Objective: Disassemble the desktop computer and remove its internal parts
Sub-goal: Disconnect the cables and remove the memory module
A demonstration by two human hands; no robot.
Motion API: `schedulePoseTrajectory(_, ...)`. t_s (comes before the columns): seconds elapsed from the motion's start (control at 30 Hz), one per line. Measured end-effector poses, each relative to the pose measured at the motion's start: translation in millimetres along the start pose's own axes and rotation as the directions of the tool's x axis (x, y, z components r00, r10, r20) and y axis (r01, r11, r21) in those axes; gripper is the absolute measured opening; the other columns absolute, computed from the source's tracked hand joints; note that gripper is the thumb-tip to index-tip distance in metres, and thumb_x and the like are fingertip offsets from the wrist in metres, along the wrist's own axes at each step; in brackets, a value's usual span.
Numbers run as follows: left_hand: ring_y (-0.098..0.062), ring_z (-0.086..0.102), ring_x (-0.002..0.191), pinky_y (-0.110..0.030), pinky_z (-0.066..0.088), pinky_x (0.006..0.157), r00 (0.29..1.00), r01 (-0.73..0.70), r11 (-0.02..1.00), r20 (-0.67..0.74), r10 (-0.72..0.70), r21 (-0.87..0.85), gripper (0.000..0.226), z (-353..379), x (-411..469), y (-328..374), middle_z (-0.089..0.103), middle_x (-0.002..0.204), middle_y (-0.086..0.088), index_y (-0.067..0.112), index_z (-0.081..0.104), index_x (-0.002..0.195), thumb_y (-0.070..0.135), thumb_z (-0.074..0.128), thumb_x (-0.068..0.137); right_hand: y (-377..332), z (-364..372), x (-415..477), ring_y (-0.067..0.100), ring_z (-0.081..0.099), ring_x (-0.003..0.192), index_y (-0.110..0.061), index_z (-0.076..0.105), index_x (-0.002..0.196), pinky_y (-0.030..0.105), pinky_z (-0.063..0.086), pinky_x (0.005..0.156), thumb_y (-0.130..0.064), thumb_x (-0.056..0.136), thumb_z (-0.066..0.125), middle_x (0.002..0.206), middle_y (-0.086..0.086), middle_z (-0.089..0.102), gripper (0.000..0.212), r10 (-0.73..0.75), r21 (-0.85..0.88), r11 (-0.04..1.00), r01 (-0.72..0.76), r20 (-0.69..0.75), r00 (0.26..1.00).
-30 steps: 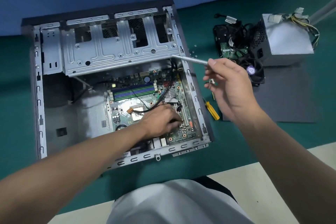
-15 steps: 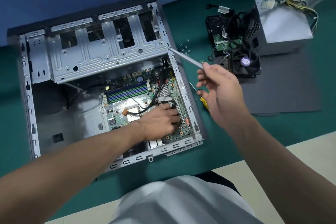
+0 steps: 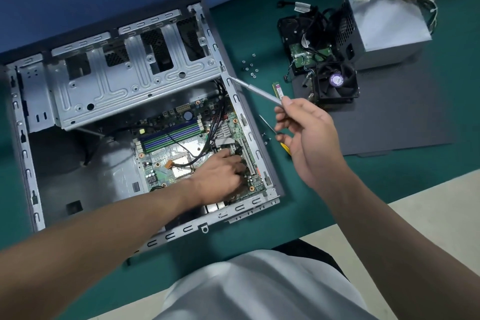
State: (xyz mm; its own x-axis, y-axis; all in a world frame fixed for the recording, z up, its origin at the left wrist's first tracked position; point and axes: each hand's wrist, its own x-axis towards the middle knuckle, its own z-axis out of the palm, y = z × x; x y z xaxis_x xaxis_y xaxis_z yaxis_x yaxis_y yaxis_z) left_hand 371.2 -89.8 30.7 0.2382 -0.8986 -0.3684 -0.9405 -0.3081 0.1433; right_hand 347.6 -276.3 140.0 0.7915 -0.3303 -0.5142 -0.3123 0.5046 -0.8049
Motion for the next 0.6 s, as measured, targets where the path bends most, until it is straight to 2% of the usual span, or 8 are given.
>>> schedulePoseTrajectory(0.07,-0.014,0.049,0.112,-0.034,0.033,0.099,1.0,0.008,1.0,0.028,-0.008,-0.001,0.006,-6,0,2,0.064,0.099,-0.001,0.024,0.068,0.077,0.02,0.067,0.081,0,-1,-1,0.009,0.05,0.057,-0.012,0.064,0.074,0.022,0.039,0.055,-0.016,0.092,0.059,0.066,-0.004,0.062,0.019,0.0,0.004,1.0,0.0,-0.001,1.0)
schedulePoseTrajectory(0.13,-0.015,0.05,0.109,-0.035,0.034,0.097,0.999,0.014,1.0,0.044,-0.013,-0.018,0.008,-8,0,3,0.063,0.093,-0.002,0.023,0.066,0.071,0.019,0.071,0.077,0,-3,-2,0.009,0.05,0.057,-0.011,0.063,0.074,0.022,0.038,0.055,-0.015,0.092,0.059,0.066,-0.004,0.062,0.019,0.004,0.006,1.0,-0.004,-0.006,1.0)
schedulePoseTrajectory(0.2,-0.015,0.048,0.107,-0.035,0.033,0.095,0.998,0.028,0.999,0.049,-0.027,-0.033,0.007,-10,0,4,0.054,0.086,0.0,0.024,0.066,0.074,0.021,0.071,0.077,1,-4,-3,0.009,0.05,0.057,-0.012,0.063,0.074,0.023,0.038,0.055,-0.015,0.092,0.059,0.066,-0.004,0.062,0.019,0.009,0.013,1.0,-0.008,-0.009,1.0)
schedulePoseTrajectory(0.27,-0.016,0.044,0.11,-0.034,0.029,0.095,0.996,0.022,1.0,0.085,-0.023,0.003,0.005,-9,0,4,0.046,0.088,0.002,0.025,0.068,0.087,0.024,0.066,0.083,2,-5,-4,0.009,0.05,0.057,-0.013,0.063,0.073,0.023,0.038,0.055,-0.015,0.092,0.059,0.067,-0.004,0.062,0.02,0.014,0.015,1.0,-0.014,-0.019,1.0)
schedulePoseTrajectory(0.33,-0.017,0.042,0.112,-0.035,0.027,0.097,0.995,0.004,0.999,0.099,-0.007,0.032,0.008,-7,0,5,0.046,0.091,0.001,0.024,0.067,0.093,0.023,0.063,0.086,3,-6,-5,0.009,0.05,0.057,-0.014,0.064,0.072,0.023,0.038,0.055,-0.015,0.092,0.059,0.067,-0.004,0.062,0.021,0.016,0.007,1.0,-0.016,-0.03,0.999)
schedulePoseTrajectory(0.43,-0.019,0.045,0.105,-0.037,0.031,0.093,0.995,-0.014,0.997,0.096,0.007,0.071,0.004,-10,1,6,0.035,0.077,0.001,0.021,0.065,0.081,0.019,0.067,0.083,9,-6,-6,0.009,0.051,0.061,-0.016,0.065,0.073,0.024,0.04,0.058,-0.015,0.092,0.059,0.071,-0.005,0.064,0.02,0.0,-0.011,1.0,0.0,-0.032,0.999)
schedulePoseTrajectory(0.53,-0.017,0.049,0.091,-0.036,0.039,0.083,0.988,-0.045,0.995,0.151,0.032,0.088,0.029,-24,0,5,0.024,0.069,0.004,0.02,0.054,0.055,0.019,0.082,0.063,19,4,-7,0.006,0.055,0.074,-0.026,0.069,0.077,0.026,0.043,0.069,-0.02,0.092,0.061,0.081,-0.007,0.065,0.018,-0.068,-0.174,0.982,0.069,0.012,0.998)
schedulePoseTrajectory(0.6,-0.017,0.051,0.082,-0.035,0.044,0.074,0.992,-0.074,0.989,0.107,0.06,0.125,0.034,-28,2,4,0.031,0.062,0.003,0.019,0.052,0.049,0.021,0.085,0.055,27,16,-7,0.009,0.053,0.09,-0.033,0.069,0.077,0.027,0.043,0.079,-0.028,0.09,0.063,0.094,-0.006,0.06,0.015,-0.146,-0.36,0.921,0.153,0.045,0.988)
